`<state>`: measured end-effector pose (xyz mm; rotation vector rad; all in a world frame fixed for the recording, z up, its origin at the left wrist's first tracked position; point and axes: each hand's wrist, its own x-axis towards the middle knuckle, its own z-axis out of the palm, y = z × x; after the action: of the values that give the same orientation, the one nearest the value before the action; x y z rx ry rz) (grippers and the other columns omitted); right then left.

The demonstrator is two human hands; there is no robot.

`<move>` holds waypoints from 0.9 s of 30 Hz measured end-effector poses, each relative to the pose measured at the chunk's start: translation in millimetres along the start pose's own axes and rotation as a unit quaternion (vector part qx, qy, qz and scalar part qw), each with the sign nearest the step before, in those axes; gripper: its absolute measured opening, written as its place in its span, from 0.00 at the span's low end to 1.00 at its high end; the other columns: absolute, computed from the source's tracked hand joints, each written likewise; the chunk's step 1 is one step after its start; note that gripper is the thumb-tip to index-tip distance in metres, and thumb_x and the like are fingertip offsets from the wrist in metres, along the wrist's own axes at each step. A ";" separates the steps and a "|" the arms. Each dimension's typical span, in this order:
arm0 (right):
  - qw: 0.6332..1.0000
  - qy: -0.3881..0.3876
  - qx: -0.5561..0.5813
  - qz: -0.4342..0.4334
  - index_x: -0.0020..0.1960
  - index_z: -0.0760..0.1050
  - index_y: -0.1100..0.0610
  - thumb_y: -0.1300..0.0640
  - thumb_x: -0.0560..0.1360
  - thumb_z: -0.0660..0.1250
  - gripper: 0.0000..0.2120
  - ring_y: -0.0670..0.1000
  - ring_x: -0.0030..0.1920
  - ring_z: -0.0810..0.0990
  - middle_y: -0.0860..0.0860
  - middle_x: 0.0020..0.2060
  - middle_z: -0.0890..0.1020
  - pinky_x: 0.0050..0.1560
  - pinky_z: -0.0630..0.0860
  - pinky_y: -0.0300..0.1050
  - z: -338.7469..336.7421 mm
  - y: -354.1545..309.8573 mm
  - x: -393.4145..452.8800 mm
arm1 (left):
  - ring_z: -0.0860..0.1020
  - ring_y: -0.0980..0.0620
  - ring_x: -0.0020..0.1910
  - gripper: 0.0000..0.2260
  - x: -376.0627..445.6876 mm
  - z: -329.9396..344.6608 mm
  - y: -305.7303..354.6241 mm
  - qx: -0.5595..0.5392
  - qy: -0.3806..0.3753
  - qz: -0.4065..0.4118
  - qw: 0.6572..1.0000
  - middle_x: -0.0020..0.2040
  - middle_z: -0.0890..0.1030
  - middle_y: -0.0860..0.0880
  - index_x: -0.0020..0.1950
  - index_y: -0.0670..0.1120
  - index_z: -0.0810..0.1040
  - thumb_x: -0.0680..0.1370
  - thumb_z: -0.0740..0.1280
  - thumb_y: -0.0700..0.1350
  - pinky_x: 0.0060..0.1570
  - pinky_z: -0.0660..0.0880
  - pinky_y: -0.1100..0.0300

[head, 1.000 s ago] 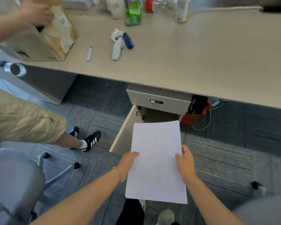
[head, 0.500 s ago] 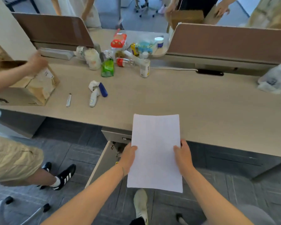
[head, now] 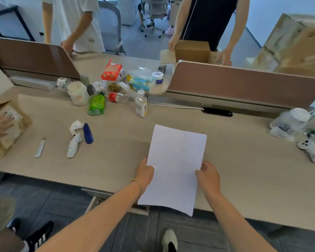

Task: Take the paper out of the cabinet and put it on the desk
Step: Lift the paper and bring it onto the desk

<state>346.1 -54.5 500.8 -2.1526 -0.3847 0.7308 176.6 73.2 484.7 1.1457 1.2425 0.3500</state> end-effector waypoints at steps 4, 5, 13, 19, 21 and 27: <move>0.995 0.004 -0.045 -0.094 0.54 0.81 0.55 0.70 0.73 0.62 0.16 0.57 0.44 0.84 0.53 0.45 0.87 0.39 0.79 0.50 -6.2 -23.1 42.6 | 0.78 0.43 0.48 0.21 34.8 13.6 29.6 -0.002 0.074 0.014 0.997 0.53 0.83 0.40 0.58 0.42 0.82 0.74 0.54 0.33 0.47 0.75 0.55; 0.993 0.002 -0.038 -0.115 0.54 0.81 0.56 0.71 0.73 0.63 0.17 0.57 0.43 0.85 0.54 0.44 0.87 0.41 0.81 0.53 -7.3 -29.1 53.7 | 0.78 0.42 0.47 0.20 42.9 16.2 37.2 -0.015 0.096 0.019 0.995 0.52 0.84 0.40 0.56 0.41 0.82 0.73 0.54 0.35 0.46 0.75 0.55; 0.988 -0.031 -0.043 -0.142 0.42 0.82 0.57 0.74 0.69 0.66 0.14 0.49 0.32 0.77 0.48 0.30 0.80 0.35 0.74 0.43 2.6 -33.0 114.6 | 0.71 0.50 0.36 0.14 77.4 33.5 64.8 -0.072 0.203 0.039 0.976 0.36 0.74 0.49 0.49 0.36 0.80 0.76 0.55 0.27 0.26 0.68 0.72; 0.988 -0.029 -0.053 -0.143 0.42 0.85 0.61 0.73 0.73 0.66 0.12 0.55 0.34 0.78 0.55 0.32 0.85 0.37 0.73 0.47 20.9 -19.1 144.4 | 0.63 0.48 0.36 0.04 109.6 40.7 56.8 -0.076 0.175 -0.043 0.981 0.37 0.68 0.45 0.40 0.39 0.71 0.69 0.58 0.32 0.34 0.59 0.56; 0.989 -0.020 -0.042 -0.141 0.45 0.85 0.60 0.71 0.73 0.67 0.11 0.54 0.36 0.82 0.55 0.35 0.87 0.40 0.78 0.50 28.0 -26.8 157.1 | 0.65 0.48 0.36 0.06 127.7 39.9 61.4 -0.068 0.175 -0.039 0.981 0.36 0.70 0.44 0.39 0.41 0.73 0.66 0.58 0.34 0.37 0.61 0.56; 0.999 -0.012 0.022 -0.043 0.44 0.78 0.47 0.69 0.76 0.65 0.16 0.56 0.42 0.85 0.53 0.40 0.87 0.45 0.79 0.49 58.4 -51.7 197.0 | 0.70 0.47 0.40 0.08 201.4 49.3 81.7 -0.020 0.172 -0.041 0.984 0.40 0.73 0.45 0.44 0.47 0.72 0.74 0.57 0.35 0.42 0.70 0.50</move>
<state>463.5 110.7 438.9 -2.0745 -0.4669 0.7105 319.3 236.9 434.9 1.0234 1.5722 0.5230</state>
